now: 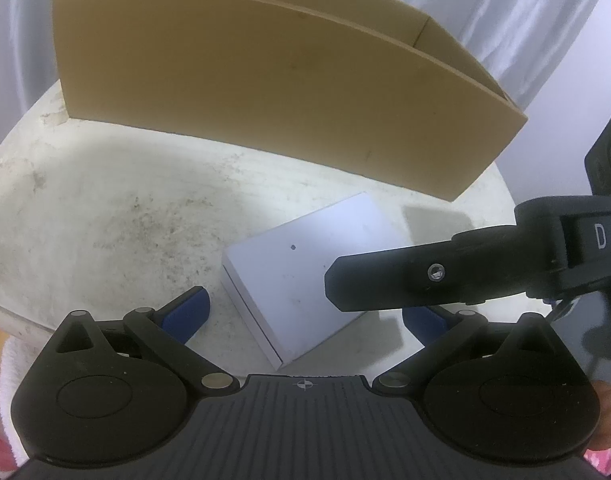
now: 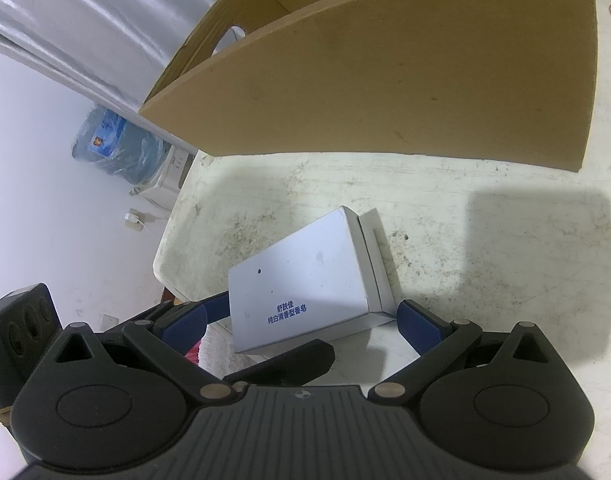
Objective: Organize objects
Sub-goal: 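Move the right gripper toward the white rectangular box on the table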
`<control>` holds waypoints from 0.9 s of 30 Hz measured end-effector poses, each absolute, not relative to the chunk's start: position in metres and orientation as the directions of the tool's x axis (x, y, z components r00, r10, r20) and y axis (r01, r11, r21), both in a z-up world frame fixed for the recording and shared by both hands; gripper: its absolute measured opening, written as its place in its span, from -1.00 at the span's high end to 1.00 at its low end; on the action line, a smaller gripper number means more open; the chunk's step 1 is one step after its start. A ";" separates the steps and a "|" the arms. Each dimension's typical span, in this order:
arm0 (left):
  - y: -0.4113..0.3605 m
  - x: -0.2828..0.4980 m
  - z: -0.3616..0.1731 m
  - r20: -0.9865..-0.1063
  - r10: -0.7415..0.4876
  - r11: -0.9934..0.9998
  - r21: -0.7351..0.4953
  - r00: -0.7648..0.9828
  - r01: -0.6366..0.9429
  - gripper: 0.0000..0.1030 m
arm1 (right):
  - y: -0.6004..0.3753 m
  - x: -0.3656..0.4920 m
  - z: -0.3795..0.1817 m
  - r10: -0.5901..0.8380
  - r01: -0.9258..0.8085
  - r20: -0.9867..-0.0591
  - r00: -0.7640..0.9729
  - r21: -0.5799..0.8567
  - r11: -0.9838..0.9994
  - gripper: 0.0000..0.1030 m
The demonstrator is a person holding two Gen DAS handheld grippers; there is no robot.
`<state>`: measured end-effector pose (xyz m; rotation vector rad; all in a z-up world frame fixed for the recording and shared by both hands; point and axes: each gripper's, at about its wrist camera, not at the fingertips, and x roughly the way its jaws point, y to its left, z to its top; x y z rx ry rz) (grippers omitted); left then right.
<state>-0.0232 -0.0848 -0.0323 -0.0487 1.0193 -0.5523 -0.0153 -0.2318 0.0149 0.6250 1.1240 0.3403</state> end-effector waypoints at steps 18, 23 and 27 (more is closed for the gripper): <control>-0.085 -0.027 -0.030 -0.792 -0.450 0.861 -0.262 0.412 0.437 -0.99 | -0.229 -0.014 0.015 0.549 0.047 -0.730 0.406 0.617 0.785 -1.00; -0.084 -0.028 -0.031 -0.798 -0.418 0.872 -0.219 0.434 0.438 -0.99 | -0.224 -0.016 0.017 0.530 0.039 -0.744 0.406 0.594 0.804 -1.00; -0.075 -0.025 -0.029 -0.795 -0.405 0.881 -0.207 0.452 0.424 -0.99 | -0.227 -0.018 0.015 0.528 0.081 -0.737 0.422 0.611 0.787 -1.00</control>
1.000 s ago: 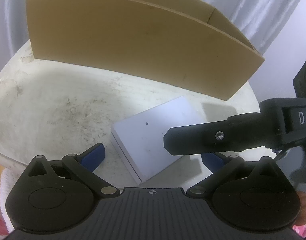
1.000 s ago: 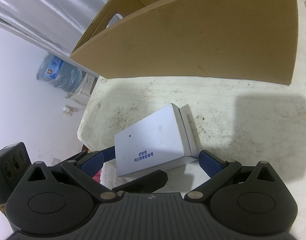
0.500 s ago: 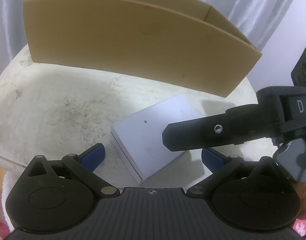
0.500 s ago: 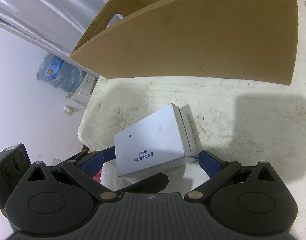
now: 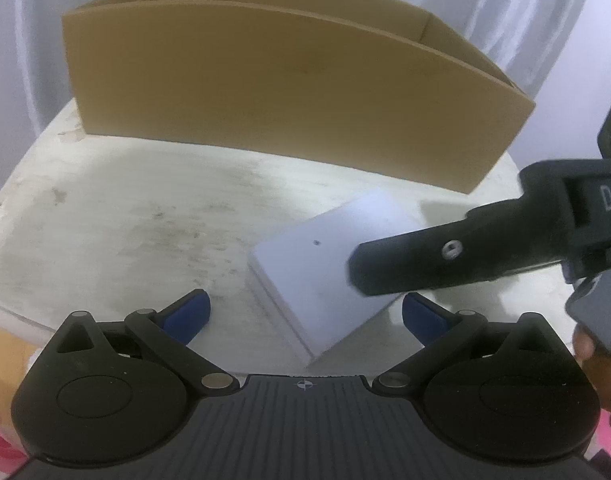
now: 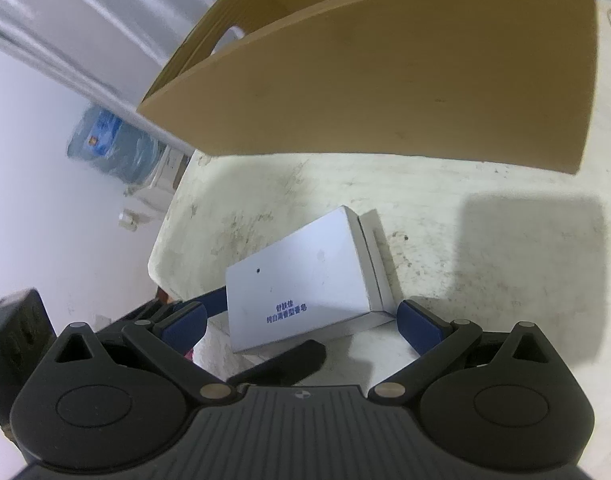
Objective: Organize objects
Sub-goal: 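Move the right gripper toward the white rectangular box on the table, then close the right gripper on the white box's sides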
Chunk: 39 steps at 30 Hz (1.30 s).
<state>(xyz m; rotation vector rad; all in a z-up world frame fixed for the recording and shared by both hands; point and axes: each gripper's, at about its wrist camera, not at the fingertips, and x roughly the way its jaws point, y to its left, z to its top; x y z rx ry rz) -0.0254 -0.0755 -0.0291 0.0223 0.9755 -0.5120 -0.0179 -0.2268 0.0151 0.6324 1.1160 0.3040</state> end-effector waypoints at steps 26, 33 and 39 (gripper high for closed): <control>-0.089 -0.012 -0.025 -0.804 -0.372 0.856 -0.103 0.464 0.507 -0.58 | -0.230 -0.013 0.021 0.423 0.083 -0.777 0.466 0.514 0.854 -0.22; -0.087 0.002 -0.029 -0.809 -0.371 0.841 -0.085 0.456 0.534 -0.61 | -0.238 -0.022 0.020 0.414 0.107 -0.774 0.480 0.519 0.848 -0.21; -0.086 0.017 -0.030 -0.813 -0.358 0.844 -0.071 0.459 0.532 -0.68 | -0.237 -0.023 0.019 0.411 0.105 -0.769 0.489 0.520 0.848 -0.22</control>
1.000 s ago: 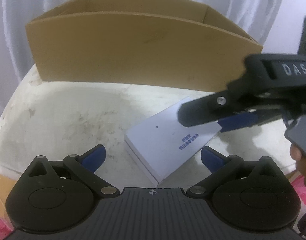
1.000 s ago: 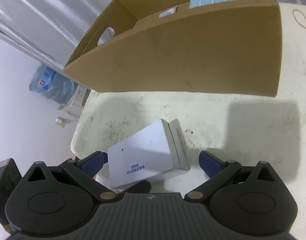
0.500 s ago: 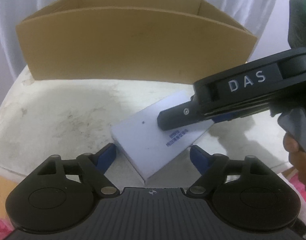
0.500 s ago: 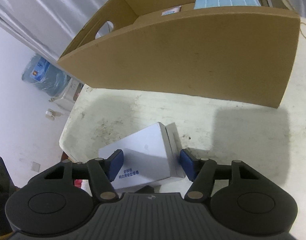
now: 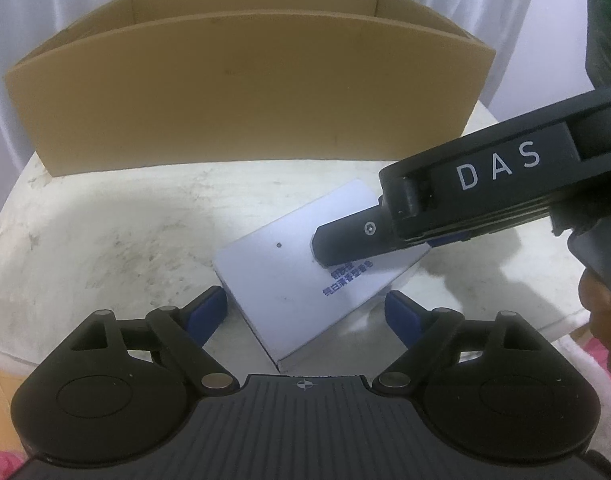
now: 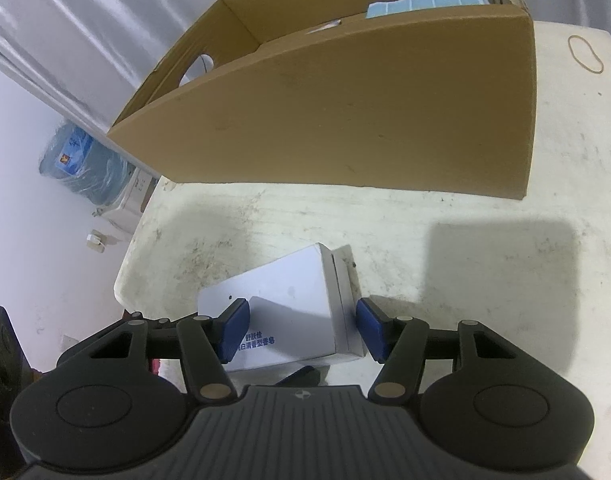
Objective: Organize objects
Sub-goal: 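Close the right gripper on the white box's sides, then lift the white box with the right gripper and carry it over the cardboard box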
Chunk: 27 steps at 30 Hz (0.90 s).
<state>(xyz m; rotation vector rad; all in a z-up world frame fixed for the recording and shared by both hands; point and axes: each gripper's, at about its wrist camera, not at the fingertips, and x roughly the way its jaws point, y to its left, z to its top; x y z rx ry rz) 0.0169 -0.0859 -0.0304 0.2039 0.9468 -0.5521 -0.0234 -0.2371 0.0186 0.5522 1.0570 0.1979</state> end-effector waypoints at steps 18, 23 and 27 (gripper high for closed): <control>-0.058 0.062 -0.029 -0.811 -0.365 0.863 -0.111 0.457 0.493 -0.67 | -0.233 -0.022 0.028 0.383 0.093 -0.783 0.490 0.484 0.870 -0.23; -0.054 0.072 -0.031 -0.809 -0.367 0.864 -0.113 0.460 0.490 -0.67 | -0.233 -0.023 0.029 0.382 0.092 -0.782 0.493 0.483 0.871 -0.23; -0.047 0.080 -0.031 -0.806 -0.368 0.866 -0.115 0.464 0.487 -0.67 | -0.234 -0.023 0.031 0.385 0.093 -0.779 0.495 0.487 0.868 -0.23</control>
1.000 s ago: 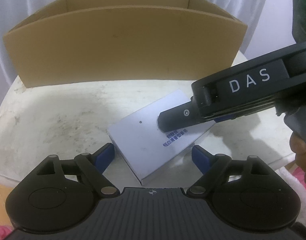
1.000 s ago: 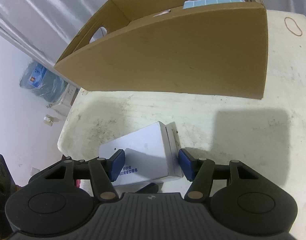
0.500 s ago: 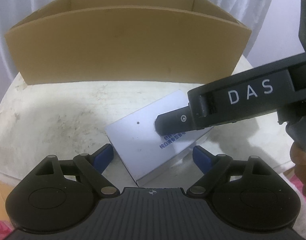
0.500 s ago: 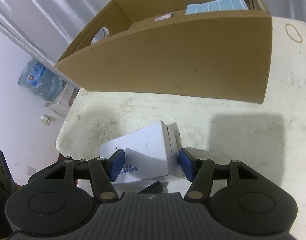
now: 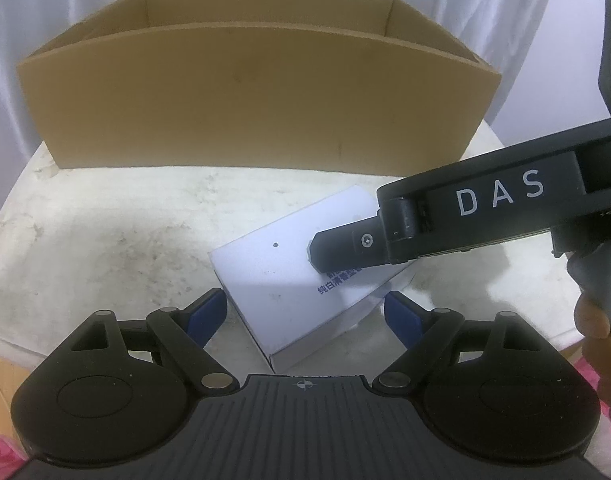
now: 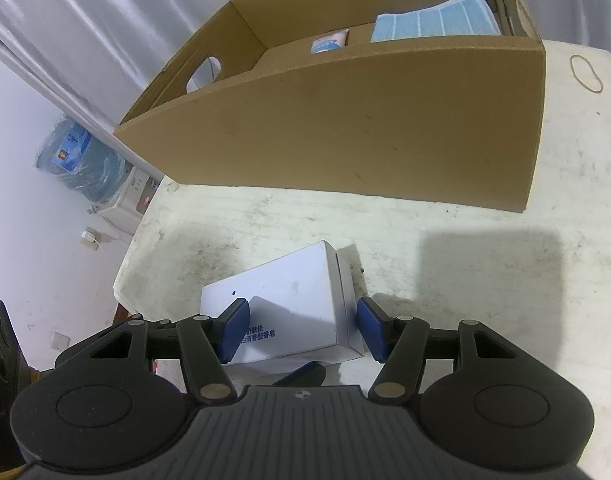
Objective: Organize objects
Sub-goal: 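Lift the white box with the right gripper and carry it over the cardboard box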
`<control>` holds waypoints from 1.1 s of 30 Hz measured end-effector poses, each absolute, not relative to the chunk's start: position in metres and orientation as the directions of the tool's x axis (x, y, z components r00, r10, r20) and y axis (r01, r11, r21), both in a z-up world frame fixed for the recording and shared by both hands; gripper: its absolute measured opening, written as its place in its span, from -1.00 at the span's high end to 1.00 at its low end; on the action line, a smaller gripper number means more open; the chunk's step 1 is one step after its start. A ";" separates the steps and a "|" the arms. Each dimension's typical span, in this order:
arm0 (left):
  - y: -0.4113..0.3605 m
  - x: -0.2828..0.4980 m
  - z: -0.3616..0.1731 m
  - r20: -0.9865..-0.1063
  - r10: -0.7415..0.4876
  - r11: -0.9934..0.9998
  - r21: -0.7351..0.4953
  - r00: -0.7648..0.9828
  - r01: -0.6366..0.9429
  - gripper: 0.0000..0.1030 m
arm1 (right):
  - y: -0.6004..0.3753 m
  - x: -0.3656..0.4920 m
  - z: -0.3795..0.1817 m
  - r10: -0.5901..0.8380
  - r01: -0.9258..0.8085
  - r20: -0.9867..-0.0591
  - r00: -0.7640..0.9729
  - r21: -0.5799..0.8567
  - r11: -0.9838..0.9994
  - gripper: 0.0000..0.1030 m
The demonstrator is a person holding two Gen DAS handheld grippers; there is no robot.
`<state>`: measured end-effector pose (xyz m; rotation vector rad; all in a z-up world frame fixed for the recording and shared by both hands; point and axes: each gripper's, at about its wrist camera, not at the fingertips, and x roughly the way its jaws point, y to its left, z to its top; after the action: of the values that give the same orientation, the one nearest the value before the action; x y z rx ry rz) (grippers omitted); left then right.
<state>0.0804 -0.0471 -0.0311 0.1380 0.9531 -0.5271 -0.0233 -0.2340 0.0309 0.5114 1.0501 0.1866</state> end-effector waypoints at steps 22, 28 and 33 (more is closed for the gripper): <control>-0.045 0.028 0.010 -0.726 -0.326 0.912 -0.075 0.605 0.402 -0.66 | -0.205 -0.015 0.082 0.437 -0.038 -0.703 0.561 0.505 0.862 -0.23; -0.028 0.034 0.048 -0.660 -0.289 0.938 -0.049 0.693 0.344 -0.66 | -0.186 0.000 0.122 0.465 -0.139 -0.637 0.615 0.493 0.859 -0.23; -0.022 0.057 0.077 -0.620 -0.276 0.948 -0.051 0.734 0.313 -0.66 | -0.177 0.030 0.152 0.473 -0.202 -0.598 0.647 0.464 0.863 -0.23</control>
<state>0.0572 -0.0221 0.0769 0.0584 0.6722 -0.3237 0.0303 -0.1765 0.1515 0.3751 0.7787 0.3946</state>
